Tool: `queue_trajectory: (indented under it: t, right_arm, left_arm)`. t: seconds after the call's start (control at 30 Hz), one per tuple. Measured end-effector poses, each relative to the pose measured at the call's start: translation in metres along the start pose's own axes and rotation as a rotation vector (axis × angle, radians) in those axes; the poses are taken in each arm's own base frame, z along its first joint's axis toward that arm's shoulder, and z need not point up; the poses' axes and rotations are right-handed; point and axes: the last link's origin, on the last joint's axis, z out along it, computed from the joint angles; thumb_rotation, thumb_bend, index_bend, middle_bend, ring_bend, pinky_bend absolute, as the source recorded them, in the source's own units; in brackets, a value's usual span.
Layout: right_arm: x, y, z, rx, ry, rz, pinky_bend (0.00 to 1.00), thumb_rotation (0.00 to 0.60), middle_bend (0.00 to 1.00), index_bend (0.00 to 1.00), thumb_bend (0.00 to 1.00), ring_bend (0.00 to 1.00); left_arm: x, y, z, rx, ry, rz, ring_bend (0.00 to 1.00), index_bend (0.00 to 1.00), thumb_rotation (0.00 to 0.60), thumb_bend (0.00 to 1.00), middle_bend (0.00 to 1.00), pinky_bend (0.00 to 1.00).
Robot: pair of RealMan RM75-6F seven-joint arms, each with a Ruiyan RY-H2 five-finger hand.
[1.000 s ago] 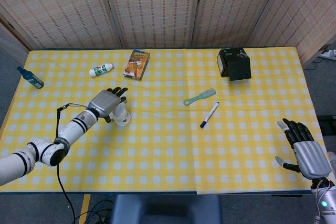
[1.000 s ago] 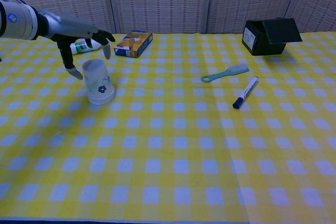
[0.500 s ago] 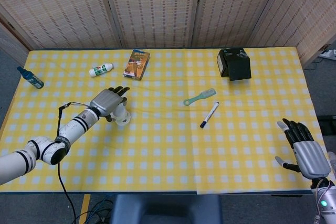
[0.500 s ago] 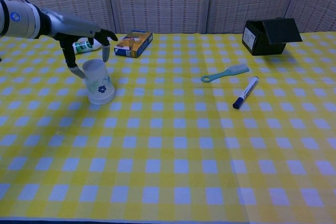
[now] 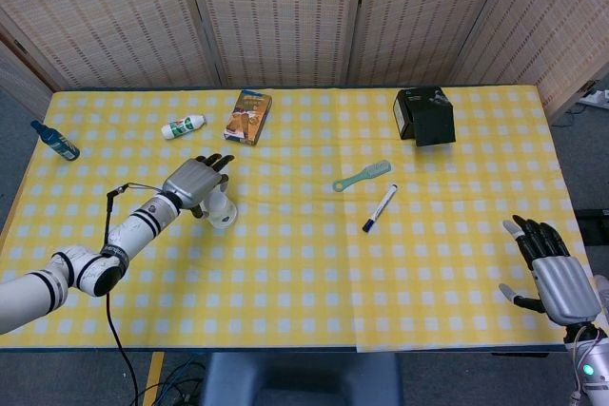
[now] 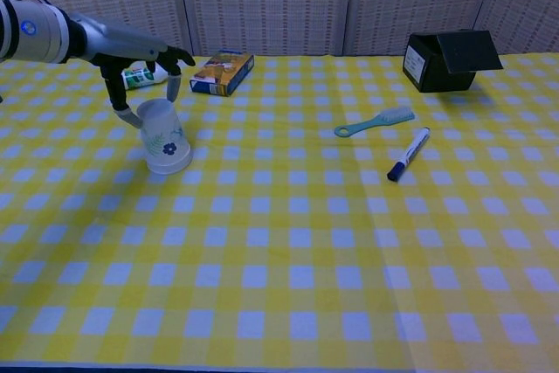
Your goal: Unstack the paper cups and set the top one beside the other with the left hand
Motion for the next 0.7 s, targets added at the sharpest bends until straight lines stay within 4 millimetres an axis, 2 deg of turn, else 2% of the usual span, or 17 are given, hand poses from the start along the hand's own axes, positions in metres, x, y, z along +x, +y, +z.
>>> queue_trajectory:
  t: [0.23,0.7]
  right_arm:
    - [-0.001,0.000,0.001,-0.001,-0.003,-0.001,0.00,0.600,0.00,0.02,0.21,0.00]
    - [0.002,-0.001,-0.002,0.013,0.006,0.006,0.00,0.600,0.00,0.02,0.21,0.00]
  left_arm:
    - [0.001,0.001,0.000,-0.004,0.009,0.002,0.00,0.47,0.600,0.20,0.00,0.22]
    - [0.016,0.004,-0.012,-0.007,0.025,0.026,0.00,0.47,0.600,0.20,0.00,0.22]
